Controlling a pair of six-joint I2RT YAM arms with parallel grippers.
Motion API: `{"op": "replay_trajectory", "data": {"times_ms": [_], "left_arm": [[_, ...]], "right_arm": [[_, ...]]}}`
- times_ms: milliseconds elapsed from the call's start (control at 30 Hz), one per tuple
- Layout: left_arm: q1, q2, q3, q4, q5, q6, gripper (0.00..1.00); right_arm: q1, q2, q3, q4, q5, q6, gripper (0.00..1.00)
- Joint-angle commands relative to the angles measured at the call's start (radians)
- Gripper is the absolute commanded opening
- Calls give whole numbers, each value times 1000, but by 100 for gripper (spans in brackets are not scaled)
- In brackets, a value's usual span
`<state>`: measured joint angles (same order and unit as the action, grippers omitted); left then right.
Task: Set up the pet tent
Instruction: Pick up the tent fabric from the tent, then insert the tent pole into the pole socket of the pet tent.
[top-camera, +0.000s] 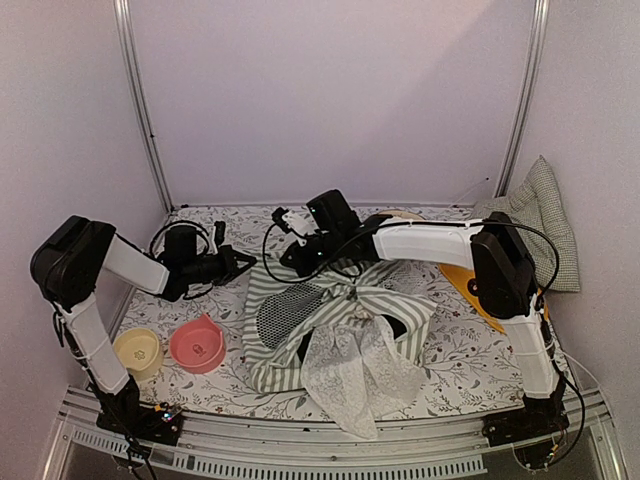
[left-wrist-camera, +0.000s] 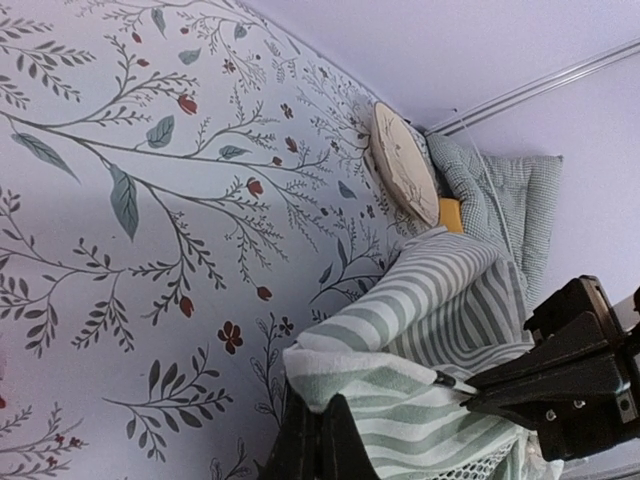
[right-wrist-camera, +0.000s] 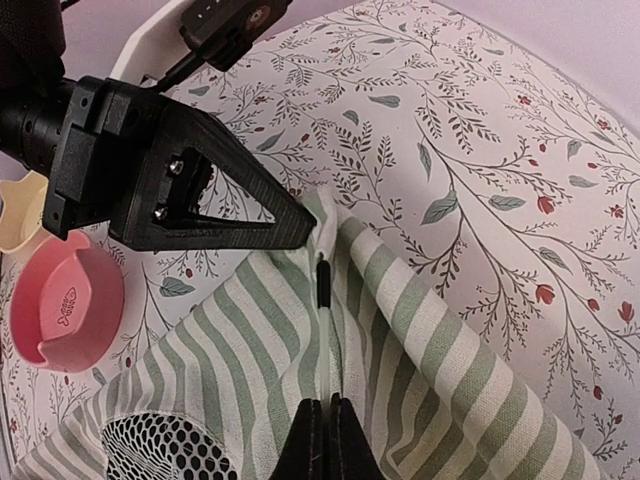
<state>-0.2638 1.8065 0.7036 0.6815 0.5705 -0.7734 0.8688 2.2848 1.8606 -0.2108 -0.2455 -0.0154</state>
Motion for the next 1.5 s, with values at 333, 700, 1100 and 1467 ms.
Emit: {"op": "replay_trajectory", "data": {"times_ms": [333,700,1100,1467], "left_arm": [[-10,-55,9,-19,13,33,0],[-2,-44,33,-88,-1,32,0],[20,-10,80,-127,19,24,0],[19,-52,45,-122,17,56,0]], "right_arm": [[-8,-13,26,-41,-25,9,0],[-7,-43,-10,-8,2,9,0],[3,-33,-17,-13,-43,6,0],[-14,2,45,-54,-36,38,0]]}}
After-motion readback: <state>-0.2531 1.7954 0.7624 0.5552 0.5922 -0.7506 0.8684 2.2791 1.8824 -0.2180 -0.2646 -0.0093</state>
